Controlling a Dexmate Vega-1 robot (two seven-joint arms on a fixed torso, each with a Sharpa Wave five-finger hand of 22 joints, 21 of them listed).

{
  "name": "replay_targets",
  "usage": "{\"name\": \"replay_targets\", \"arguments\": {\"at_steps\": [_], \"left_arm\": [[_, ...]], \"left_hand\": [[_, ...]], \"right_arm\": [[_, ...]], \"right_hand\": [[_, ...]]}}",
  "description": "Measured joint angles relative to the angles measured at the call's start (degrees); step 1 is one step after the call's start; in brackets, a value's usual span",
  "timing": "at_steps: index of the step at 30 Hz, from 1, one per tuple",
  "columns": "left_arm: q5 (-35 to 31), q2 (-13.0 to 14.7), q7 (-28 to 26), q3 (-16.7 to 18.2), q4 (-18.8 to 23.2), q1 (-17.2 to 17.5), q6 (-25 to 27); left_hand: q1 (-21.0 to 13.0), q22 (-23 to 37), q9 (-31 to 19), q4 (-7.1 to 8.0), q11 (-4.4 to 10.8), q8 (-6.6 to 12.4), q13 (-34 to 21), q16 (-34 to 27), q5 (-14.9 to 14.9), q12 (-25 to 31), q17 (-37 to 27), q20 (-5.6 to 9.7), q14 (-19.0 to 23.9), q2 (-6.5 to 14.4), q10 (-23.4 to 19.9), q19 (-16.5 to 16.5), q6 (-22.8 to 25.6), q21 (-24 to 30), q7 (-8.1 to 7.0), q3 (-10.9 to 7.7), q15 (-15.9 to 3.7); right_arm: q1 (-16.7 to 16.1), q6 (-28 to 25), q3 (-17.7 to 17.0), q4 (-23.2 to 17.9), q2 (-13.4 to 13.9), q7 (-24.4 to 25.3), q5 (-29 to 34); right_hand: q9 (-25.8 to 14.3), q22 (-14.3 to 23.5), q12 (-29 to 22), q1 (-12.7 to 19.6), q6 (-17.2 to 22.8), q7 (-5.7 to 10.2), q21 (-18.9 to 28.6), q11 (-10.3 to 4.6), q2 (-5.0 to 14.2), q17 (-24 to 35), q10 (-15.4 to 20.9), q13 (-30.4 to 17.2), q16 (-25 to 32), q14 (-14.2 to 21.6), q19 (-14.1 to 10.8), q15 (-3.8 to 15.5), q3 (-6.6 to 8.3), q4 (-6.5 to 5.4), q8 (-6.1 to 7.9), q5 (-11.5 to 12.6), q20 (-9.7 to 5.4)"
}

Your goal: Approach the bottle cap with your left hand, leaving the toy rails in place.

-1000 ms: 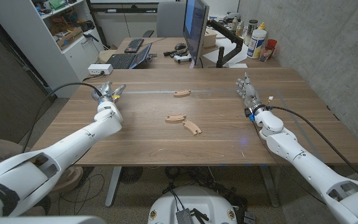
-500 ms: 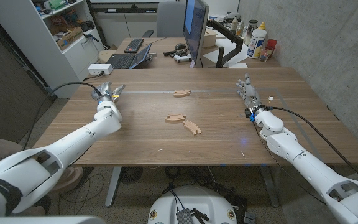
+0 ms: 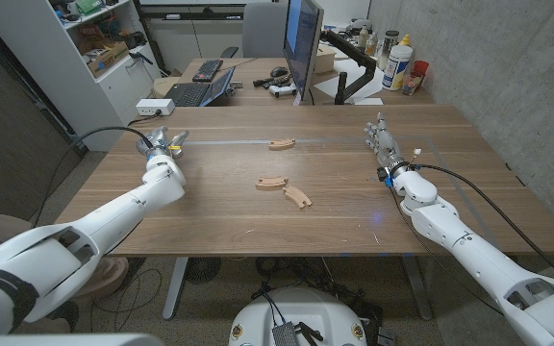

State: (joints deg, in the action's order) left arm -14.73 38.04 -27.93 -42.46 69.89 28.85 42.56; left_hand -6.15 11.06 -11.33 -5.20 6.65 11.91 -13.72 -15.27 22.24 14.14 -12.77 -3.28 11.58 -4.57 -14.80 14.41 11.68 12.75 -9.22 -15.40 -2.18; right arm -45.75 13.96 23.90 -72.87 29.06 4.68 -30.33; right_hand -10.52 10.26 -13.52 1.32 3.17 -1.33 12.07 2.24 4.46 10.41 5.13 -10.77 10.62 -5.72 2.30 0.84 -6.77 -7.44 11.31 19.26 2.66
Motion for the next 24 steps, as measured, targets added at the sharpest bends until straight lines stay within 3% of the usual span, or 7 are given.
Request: {"name": "replay_targets", "arguments": {"at_steps": [24], "left_arm": [[0.36, -2.4, 0.04, -2.24, -6.29, -3.17, -1.98]], "left_hand": [[-0.22, 0.0, 0.01, -0.25, 0.31, 0.0, 0.01, 0.0, 0.23, 0.0, -0.01, 0.38, 0.56, 0.22, -0.32, 0.86, 0.31, 0.0, -0.31, -0.25, 0.13]], "right_arm": [[0.26, -0.34, 0.1, 0.41, -0.11, 0.04, -0.01]], "right_hand": [[0.0, 0.0, 0.0, 0.0, 0.0, 0.0, -0.22, 0.01, 0.0, 0.0, -0.01, 0.0, 0.0, -0.01, 0.21, 0.0, 0.0, 0.0, 0.0, 0.0, 0.21]]}}
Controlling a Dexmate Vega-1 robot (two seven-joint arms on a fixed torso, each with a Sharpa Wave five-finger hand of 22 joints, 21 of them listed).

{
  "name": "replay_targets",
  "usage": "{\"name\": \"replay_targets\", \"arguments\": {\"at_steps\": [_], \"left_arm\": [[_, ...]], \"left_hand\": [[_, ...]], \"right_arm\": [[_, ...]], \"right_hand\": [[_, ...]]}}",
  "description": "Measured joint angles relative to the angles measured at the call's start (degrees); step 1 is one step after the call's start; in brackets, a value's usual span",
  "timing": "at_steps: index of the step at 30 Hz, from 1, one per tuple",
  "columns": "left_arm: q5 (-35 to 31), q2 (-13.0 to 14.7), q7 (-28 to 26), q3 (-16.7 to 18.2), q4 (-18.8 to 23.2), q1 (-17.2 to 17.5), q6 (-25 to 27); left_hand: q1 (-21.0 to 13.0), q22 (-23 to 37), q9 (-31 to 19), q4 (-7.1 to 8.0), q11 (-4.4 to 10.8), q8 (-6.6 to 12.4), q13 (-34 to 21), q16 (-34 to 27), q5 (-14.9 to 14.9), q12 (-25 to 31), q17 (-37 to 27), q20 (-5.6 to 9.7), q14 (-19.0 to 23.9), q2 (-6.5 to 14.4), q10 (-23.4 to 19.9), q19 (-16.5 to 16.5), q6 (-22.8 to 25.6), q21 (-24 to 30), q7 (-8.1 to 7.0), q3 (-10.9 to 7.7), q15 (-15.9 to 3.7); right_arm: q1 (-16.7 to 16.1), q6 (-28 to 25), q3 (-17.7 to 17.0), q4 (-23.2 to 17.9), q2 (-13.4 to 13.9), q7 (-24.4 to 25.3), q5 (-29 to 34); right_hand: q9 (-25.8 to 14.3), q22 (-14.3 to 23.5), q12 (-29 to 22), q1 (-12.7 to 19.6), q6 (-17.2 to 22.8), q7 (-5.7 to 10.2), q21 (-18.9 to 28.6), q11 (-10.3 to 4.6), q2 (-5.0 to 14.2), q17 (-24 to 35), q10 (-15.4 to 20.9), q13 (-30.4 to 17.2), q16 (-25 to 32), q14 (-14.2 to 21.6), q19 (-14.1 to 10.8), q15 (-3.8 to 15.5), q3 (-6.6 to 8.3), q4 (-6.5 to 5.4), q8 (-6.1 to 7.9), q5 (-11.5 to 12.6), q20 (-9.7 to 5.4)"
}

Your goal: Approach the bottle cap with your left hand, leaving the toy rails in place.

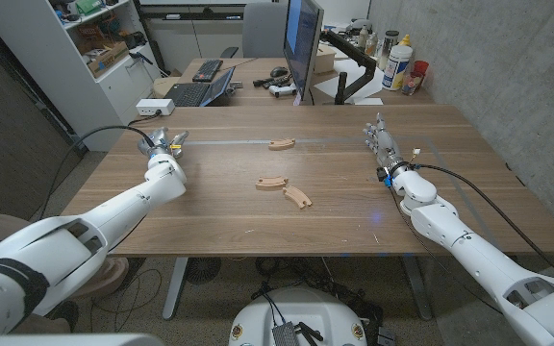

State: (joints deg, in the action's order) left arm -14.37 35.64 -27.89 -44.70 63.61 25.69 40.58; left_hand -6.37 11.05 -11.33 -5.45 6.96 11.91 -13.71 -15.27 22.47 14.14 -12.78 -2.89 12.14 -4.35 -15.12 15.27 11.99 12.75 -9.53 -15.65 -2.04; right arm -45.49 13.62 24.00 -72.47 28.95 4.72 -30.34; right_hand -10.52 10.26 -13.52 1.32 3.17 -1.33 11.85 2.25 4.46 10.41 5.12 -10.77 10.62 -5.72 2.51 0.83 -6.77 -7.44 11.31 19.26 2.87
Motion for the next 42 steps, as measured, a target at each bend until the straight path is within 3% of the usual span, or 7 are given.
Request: {"name": "replay_targets", "arguments": {"at_steps": [42], "left_arm": [[0.15, -3.34, 1.33, -4.37, -7.54, -2.62, -2.75]], "left_hand": [[-1.06, 0.0, 0.01, -0.47, 0.73, 0.0, -0.29, 0.0, 0.21, 0.0, -0.02, 0.42, 0.31, 1.06, -0.08, 0.8, 0.71, 0.0, 0.11, -0.47, -0.31]], "right_arm": [[0.75, 0.09, 0.08, 1.04, -0.36, -0.07, -0.02]], "right_hand": [[0.0, 0.0, 0.0, 0.0, 0.0, 0.0, -0.22, 0.01, 0.0, 0.0, -0.01, 0.0, 0.0, 0.0, 0.0, 0.0, 0.0, 0.0, 0.0, 0.0, 0.0]]}}
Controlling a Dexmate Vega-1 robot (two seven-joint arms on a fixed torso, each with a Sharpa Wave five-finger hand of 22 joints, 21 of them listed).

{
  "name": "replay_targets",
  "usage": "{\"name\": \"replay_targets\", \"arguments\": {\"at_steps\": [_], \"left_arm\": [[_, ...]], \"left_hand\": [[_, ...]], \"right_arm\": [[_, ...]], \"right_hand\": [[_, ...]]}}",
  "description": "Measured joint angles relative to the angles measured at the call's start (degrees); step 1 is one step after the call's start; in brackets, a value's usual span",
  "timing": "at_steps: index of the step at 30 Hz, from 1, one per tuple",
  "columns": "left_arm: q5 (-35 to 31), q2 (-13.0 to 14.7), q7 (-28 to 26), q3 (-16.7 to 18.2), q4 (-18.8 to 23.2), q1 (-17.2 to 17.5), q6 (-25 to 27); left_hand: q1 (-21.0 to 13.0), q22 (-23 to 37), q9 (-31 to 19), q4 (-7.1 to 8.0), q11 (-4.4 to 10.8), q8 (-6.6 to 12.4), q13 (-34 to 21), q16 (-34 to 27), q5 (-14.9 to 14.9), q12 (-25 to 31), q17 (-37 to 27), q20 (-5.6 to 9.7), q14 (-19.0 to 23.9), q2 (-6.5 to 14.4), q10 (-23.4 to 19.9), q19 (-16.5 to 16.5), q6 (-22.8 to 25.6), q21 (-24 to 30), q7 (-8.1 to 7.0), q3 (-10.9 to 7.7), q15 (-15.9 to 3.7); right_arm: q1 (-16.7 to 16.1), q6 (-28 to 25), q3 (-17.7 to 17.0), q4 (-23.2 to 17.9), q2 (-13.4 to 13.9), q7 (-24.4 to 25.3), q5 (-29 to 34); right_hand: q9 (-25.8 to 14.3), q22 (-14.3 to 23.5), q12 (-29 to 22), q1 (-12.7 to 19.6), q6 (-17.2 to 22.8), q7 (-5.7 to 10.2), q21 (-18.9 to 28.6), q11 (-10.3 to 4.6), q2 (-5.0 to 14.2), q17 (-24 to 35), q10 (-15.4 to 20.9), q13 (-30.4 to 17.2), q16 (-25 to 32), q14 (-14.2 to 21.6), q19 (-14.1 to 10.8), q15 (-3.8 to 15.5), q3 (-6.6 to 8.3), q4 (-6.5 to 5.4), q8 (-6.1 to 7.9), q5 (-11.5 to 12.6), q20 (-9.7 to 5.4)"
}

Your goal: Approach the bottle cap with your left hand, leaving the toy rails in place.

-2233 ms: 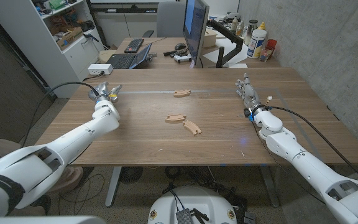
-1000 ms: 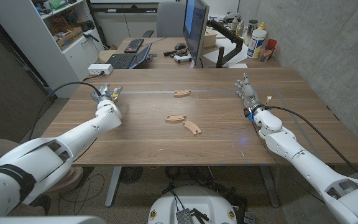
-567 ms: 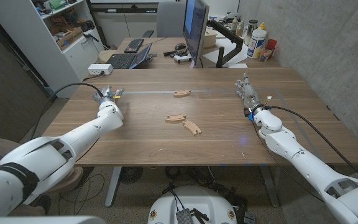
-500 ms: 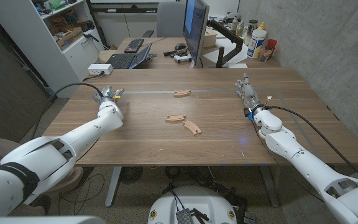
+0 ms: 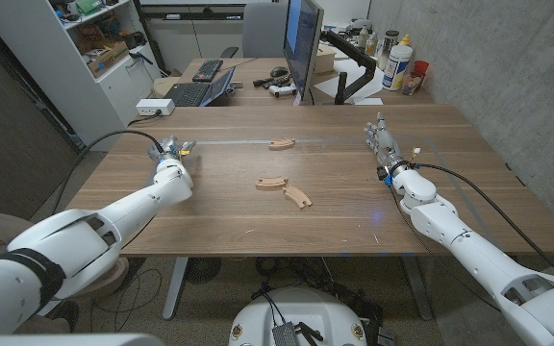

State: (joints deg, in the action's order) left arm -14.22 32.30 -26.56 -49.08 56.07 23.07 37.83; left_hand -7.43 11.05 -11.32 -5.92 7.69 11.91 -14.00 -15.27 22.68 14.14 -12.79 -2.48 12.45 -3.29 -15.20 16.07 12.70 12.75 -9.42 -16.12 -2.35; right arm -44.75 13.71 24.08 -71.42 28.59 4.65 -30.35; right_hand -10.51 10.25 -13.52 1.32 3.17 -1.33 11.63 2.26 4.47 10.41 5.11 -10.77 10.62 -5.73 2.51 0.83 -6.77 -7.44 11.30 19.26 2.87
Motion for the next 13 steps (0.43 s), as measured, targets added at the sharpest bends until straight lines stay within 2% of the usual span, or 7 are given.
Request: {"name": "replay_targets", "arguments": {"at_steps": [13], "left_arm": [[-0.45, -0.03, 0.57, -0.65, -0.5, -0.28, -0.41]], "left_hand": [[-0.35, 0.0, 0.0, 0.0, -0.01, 0.0, 0.01, 0.0, 0.0, 0.0, 0.0, 0.0, 0.0, 0.35, 0.0, 0.0, 0.21, 0.0, -0.22, 0.0, 0.0]], "right_arm": [[-0.04, -0.29, 0.05, -0.26, 0.04, 0.2, 0.04]], "right_hand": [[0.0, 0.0, 0.0, 0.0, 0.0, 0.0, 0.0, 0.0, 0.0, 0.0, 0.0, 0.0, 0.0, 0.0, 0.0, 0.0, 0.0, 0.0, 0.0, 0.0, 0.0]]}}
